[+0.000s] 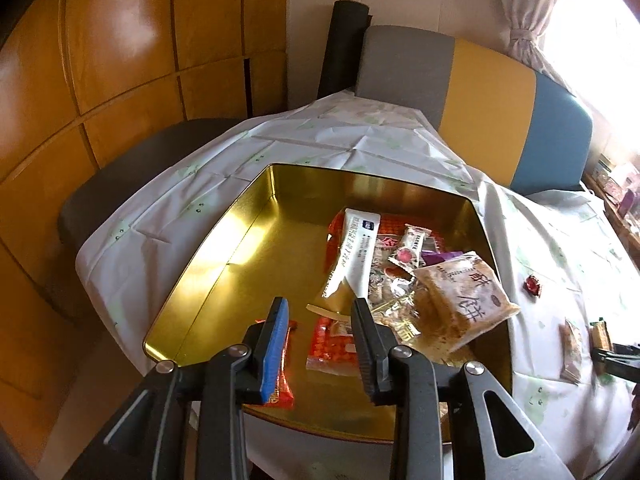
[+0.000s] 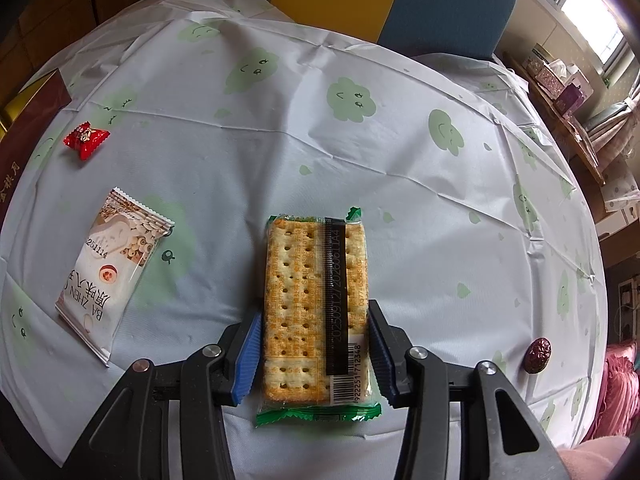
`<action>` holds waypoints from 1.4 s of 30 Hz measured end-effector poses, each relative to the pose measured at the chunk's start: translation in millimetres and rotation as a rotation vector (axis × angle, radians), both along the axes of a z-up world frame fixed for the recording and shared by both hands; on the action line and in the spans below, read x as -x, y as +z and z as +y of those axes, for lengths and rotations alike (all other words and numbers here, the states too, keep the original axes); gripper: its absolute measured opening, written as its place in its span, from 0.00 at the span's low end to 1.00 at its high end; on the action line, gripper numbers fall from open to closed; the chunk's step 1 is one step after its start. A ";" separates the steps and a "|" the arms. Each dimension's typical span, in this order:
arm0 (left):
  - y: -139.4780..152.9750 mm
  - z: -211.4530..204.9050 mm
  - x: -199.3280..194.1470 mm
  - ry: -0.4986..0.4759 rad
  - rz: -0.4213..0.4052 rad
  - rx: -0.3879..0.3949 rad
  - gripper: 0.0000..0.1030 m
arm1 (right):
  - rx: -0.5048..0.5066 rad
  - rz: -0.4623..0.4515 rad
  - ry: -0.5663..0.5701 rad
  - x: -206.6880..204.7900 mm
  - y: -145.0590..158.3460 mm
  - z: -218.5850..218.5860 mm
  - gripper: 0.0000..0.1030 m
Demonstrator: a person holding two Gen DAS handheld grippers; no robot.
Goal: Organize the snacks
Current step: 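Carry the cracker pack into the gold box and open the right gripper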
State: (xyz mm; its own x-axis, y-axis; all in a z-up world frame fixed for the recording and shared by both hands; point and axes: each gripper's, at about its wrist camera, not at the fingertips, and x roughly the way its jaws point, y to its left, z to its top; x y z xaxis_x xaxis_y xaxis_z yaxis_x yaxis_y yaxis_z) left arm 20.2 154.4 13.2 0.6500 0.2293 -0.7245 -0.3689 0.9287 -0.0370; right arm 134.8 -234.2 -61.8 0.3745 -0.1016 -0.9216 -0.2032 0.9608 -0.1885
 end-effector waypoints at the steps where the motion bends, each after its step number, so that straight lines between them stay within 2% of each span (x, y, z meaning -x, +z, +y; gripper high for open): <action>1: 1.3 -1.6 1.3 -0.003 -0.003 -0.003 0.33 | 0.001 -0.001 0.000 0.7 0.0 0.7 0.47; 15: -0.7 -7.8 13.0 -0.027 -0.003 0.006 0.35 | -0.015 0.007 -0.007 -0.4 1.1 -1.1 0.47; 22: -3.7 -0.9 16.5 -0.005 -0.005 0.014 0.36 | -0.117 0.064 -0.066 -10.7 5.7 -19.3 0.46; 26: -6.6 5.5 18.0 0.012 -0.004 0.021 0.37 | -0.177 0.033 -0.048 -6.0 23.9 -13.4 0.46; 29: -7.9 10.9 18.3 0.027 -0.005 0.022 0.37 | -0.235 -0.005 0.000 0.4 44.0 3.0 0.46; 34: -3.8 29.4 21.9 0.092 -0.024 0.021 0.37 | -0.348 -0.052 0.151 11.9 75.0 57.1 0.46; 42: 2.6 68.7 33.5 0.222 -0.051 0.019 0.37 | -0.507 -0.018 0.434 37.5 96.7 186.1 0.46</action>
State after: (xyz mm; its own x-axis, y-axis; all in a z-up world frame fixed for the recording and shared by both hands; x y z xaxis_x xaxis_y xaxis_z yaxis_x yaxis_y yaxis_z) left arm -13.3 223.1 15.7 0.6212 0.3574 -0.6974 -0.5611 0.8241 -0.0775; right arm 97.3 -48.2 34.9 0.2996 0.5055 -0.8091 -0.5921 0.7635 0.2578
